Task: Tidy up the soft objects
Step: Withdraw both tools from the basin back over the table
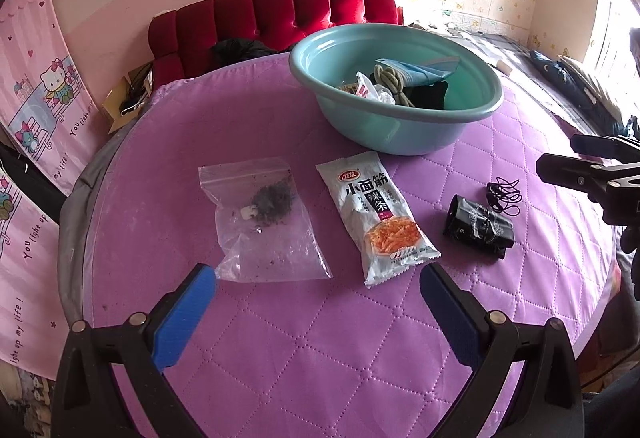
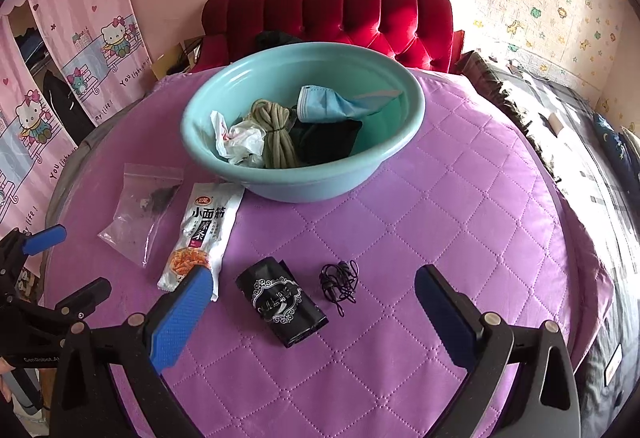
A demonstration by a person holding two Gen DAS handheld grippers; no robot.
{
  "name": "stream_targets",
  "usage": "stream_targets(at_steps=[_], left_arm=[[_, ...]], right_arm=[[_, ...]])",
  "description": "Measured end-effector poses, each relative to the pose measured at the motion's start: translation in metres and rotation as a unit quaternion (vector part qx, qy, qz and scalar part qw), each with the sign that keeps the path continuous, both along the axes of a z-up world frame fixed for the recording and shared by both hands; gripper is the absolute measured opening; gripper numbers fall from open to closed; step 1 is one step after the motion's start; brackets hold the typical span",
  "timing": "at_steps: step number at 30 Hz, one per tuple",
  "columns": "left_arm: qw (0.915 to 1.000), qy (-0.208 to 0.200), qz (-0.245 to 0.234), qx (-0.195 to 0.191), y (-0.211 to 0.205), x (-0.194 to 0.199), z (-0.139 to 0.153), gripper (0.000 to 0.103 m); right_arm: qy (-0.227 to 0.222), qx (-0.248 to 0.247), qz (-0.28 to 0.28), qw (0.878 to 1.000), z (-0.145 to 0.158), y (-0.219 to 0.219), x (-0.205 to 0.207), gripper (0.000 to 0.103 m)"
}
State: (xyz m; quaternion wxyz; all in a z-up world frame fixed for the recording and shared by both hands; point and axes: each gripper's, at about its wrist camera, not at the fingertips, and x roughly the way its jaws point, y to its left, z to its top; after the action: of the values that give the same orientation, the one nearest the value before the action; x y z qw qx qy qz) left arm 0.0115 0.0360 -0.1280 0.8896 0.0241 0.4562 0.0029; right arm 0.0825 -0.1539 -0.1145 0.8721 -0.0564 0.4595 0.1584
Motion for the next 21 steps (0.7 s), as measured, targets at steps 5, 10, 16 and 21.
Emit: stream_targets(at_steps=[5, 10, 16, 21], left_arm=[[0.9999, 0.005, 0.009, -0.009, 0.004, -0.009, -0.007, 0.103], [0.9998, 0.011, 0.011, -0.011, 0.009, -0.012, -0.013, 0.103], [0.9995, 0.017, 0.015, -0.02, 0.017, -0.013, -0.021, 0.103], [0.9992, 0.025, 0.018, -0.026, 0.024, -0.013, -0.03, 0.103]], right_arm=[[0.012, -0.001, -0.007, 1.0, -0.012, 0.0, -0.005, 0.103], [0.025, -0.002, -0.007, 1.0, -0.02, 0.002, -0.007, 0.103], [0.043, -0.001, -0.009, 0.999, -0.029, 0.005, -0.004, 0.103], [0.063, -0.009, -0.012, 0.998, -0.044, 0.007, -0.003, 0.103]])
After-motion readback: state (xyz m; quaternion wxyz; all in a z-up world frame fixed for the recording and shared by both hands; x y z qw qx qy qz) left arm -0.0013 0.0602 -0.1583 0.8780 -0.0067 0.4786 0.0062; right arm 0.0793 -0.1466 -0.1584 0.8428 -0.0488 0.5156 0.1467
